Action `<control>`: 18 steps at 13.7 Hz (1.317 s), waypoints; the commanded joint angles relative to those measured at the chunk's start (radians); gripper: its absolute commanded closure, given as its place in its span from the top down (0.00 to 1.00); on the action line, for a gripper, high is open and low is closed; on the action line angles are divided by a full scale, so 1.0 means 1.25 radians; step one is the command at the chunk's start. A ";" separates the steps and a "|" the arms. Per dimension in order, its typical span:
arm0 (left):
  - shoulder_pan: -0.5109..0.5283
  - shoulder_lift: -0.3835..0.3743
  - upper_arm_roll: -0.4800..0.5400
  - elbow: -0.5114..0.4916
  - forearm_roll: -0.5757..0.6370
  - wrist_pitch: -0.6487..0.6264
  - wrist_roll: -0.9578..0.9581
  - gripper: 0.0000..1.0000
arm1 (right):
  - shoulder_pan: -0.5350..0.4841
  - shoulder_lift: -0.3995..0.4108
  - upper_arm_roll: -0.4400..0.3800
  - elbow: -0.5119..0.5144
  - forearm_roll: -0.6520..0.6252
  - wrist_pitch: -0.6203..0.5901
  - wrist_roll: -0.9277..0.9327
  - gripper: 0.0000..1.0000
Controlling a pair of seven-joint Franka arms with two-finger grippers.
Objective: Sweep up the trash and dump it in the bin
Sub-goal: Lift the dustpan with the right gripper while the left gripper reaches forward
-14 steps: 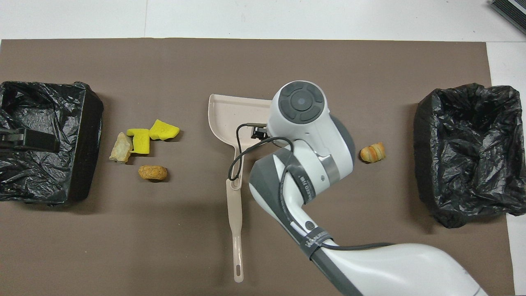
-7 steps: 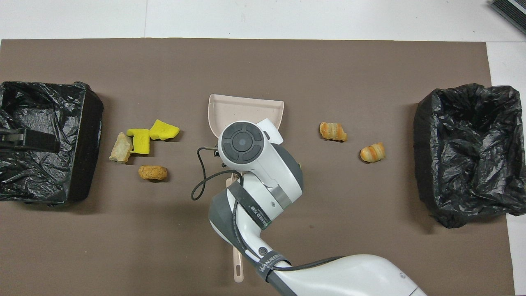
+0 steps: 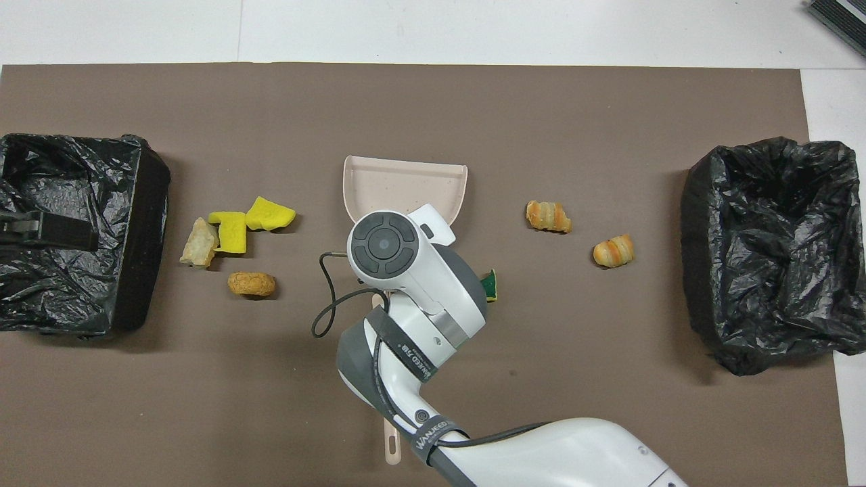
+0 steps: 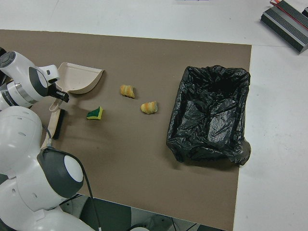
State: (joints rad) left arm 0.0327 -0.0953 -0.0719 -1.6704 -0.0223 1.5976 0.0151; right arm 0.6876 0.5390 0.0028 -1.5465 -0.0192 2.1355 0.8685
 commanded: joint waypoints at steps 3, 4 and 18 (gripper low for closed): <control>-0.002 -0.001 0.001 0.006 0.010 -0.012 -0.008 1.00 | -0.016 -0.014 -0.001 0.011 -0.015 -0.012 0.002 0.00; 0.000 -0.001 0.001 0.006 0.010 -0.012 -0.008 1.00 | -0.016 -0.014 -0.001 0.012 -0.014 -0.009 0.001 0.00; 0.000 -0.001 0.001 0.006 0.010 -0.012 -0.008 1.00 | -0.174 -0.103 -0.013 0.011 0.012 -0.098 -0.540 0.00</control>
State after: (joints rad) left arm 0.0327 -0.0953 -0.0719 -1.6704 -0.0223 1.5976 0.0151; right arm 0.5146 0.4354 -0.0331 -1.5301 -0.0204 2.0407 0.3094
